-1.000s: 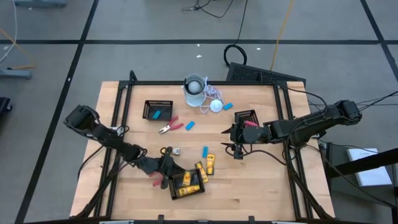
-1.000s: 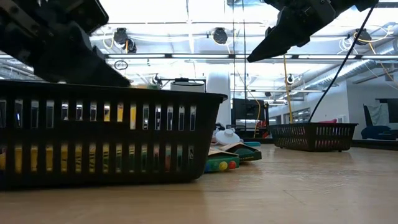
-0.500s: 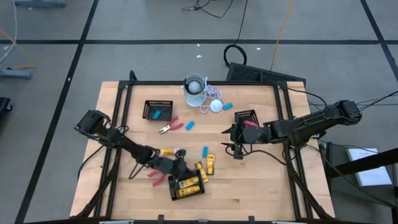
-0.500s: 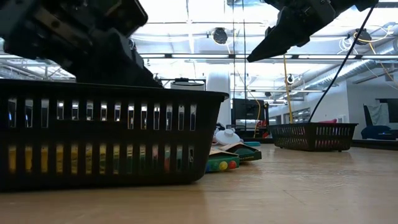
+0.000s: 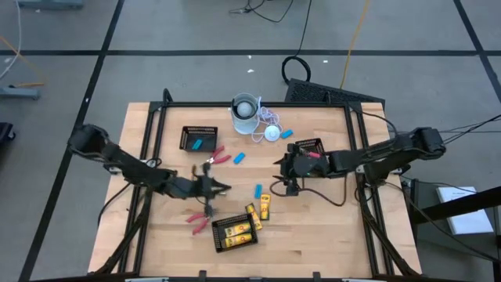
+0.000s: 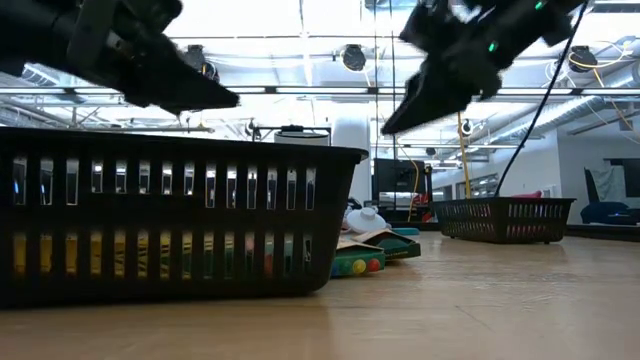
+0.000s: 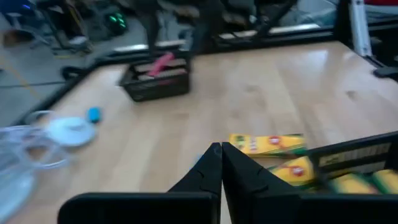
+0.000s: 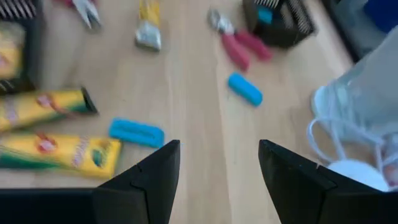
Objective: Pick & Place School Supplies
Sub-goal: Put the blue eraser into the top black bin
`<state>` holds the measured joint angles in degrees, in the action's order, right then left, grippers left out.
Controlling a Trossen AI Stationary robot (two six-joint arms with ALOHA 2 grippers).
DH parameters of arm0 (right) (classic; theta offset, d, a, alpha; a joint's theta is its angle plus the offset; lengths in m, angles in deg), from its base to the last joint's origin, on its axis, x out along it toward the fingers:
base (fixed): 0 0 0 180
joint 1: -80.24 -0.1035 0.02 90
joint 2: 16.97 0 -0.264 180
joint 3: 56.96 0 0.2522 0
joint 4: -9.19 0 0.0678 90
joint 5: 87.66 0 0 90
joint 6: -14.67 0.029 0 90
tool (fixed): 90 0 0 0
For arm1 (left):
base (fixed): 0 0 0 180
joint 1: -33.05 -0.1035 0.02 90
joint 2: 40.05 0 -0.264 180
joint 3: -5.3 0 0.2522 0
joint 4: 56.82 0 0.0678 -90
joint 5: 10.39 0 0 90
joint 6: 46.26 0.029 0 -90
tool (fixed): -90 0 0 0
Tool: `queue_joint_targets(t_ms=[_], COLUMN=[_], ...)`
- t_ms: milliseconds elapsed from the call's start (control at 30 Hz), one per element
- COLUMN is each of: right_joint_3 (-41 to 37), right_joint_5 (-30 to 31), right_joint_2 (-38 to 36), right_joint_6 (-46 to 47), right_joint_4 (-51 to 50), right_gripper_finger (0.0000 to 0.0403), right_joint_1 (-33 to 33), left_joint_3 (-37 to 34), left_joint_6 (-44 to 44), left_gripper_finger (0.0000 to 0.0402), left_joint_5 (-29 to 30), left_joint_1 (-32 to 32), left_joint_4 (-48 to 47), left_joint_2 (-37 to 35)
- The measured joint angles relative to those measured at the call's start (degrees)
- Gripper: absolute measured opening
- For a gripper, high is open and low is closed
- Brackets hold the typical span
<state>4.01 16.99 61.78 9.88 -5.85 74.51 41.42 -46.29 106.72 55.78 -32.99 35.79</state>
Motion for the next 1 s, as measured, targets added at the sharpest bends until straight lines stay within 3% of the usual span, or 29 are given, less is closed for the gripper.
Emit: queue_joint_targets(t_ms=[133, 333, 633, 800, 1000], right_joint_3=[1.23, 3.59, 7.68, 12.39, 18.42], right_joint_5=[-1.4, -3.78, -12.53, -19.04, -19.48], right_joint_2=[4.61, 7.47, 7.58, 10.86, 18.32], right_joint_6=[-1.75, -6.28, -13.37, -16.22, -20.13], right_joint_4=[-1.48, -8.51, -16.68, -23.12, -28.16], right_gripper_finger=[0.0216, 0.0235, 0.0236, 0.0236, 0.0236], right_joint_1=[5.97, 16.1, 30.43, 35.08, 36.92], left_joint_3=[-6.08, -11.7, -12.49, -12.48, -12.48], left_joint_6=[1.43, 1.34, 1.28, 2.51, 2.95], left_gripper_finger=[0.0037, 0.0112, 0.022, 0.0242, 0.0244], left_joint_5=[0.0, 0.54, -0.07, -0.64, -2.23], left_joint_1=[-2.4, -6.79, -10.19, -11.63, -13.89], left_joint_4=[0.63, 0.47, -0.25, -0.01, 0.3], left_joint_2=[-7.95, -15.94, -18.17, -18.15, -18.15])
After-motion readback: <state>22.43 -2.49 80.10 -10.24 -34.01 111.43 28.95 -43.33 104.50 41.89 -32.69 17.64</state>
